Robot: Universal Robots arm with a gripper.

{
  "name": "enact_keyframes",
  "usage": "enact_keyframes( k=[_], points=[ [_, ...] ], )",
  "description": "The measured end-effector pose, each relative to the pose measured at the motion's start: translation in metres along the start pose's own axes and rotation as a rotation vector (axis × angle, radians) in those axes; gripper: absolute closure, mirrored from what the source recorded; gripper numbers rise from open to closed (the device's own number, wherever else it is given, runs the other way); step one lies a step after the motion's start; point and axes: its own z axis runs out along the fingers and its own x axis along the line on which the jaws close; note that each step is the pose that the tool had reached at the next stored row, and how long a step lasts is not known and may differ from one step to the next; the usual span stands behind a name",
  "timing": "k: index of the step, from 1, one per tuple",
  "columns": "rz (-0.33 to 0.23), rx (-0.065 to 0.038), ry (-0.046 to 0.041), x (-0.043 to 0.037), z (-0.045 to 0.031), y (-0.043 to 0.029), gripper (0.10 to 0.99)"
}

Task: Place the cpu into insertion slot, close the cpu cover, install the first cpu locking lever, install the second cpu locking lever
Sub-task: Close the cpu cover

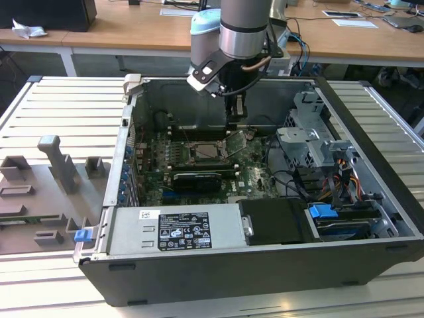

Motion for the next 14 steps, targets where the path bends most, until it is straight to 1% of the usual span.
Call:
enact_keyframes(
  k=[3,4,6,8,9,14],
  points=[
    [-0.016,0.001,0.0005,-0.0002,0.0068,0.0052,0.980],
    [-0.019,0.002,0.0007,-0.0003,0.0089,0.0094,0.980],
    [-0.019,0.006,0.0007,-0.0004,0.0098,0.0190,0.980],
    [-0.019,0.008,0.0008,-0.0004,0.0105,0.0252,0.980],
    [-0.019,0.008,0.0008,-0.0004,0.0109,0.0276,0.980],
    [-0.026,0.008,0.0010,-0.0005,0.0121,0.0348,0.980]
  ],
)
